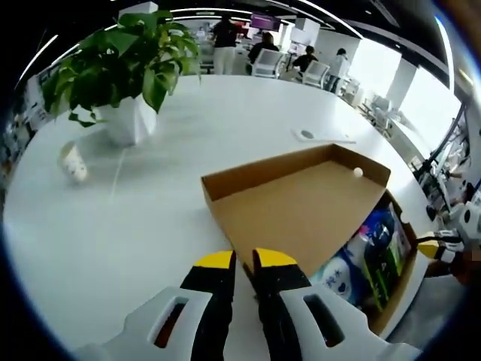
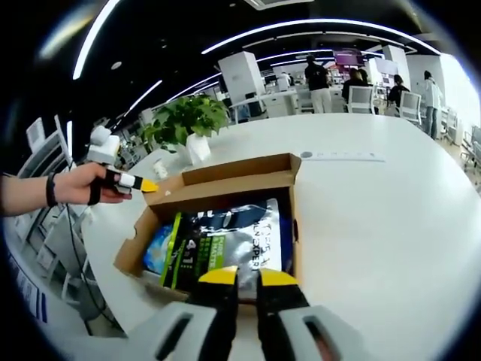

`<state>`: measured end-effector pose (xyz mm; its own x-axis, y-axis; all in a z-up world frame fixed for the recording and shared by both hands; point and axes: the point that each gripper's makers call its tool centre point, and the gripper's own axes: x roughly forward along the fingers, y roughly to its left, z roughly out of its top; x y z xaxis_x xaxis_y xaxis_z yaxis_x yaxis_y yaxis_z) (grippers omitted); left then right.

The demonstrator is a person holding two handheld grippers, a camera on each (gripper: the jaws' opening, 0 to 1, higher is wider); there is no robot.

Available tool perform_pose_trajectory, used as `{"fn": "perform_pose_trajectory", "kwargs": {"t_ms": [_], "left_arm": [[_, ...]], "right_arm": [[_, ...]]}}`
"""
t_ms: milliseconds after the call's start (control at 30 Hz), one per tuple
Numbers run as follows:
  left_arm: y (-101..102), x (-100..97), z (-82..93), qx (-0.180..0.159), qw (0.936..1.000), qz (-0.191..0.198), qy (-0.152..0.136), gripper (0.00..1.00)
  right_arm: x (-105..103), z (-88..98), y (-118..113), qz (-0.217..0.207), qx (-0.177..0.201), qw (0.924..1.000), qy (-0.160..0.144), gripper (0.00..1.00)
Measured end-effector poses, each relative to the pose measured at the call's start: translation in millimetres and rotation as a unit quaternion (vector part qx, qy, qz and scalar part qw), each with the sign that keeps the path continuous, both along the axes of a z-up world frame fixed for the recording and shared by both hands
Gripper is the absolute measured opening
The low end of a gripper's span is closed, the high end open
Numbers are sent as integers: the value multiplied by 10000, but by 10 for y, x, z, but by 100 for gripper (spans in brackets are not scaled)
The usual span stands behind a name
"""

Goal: Operate the shoe box by opening the lid, removing the specified soft item, and placing it in the target area until the item is outside and the box remains undamaged.

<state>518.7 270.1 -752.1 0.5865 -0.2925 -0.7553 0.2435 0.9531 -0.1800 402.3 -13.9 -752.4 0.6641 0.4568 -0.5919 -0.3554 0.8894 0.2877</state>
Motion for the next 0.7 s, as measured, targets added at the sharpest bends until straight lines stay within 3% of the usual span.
{"fn": "perform_pose_trajectory", "kwargs": {"t_ms": [700], "left_arm": [[37, -170, 105, -244, 9994, -187, -134, 9]], "right_arm": [[-104, 40, 50, 18, -47, 10000, 0, 5]]}}
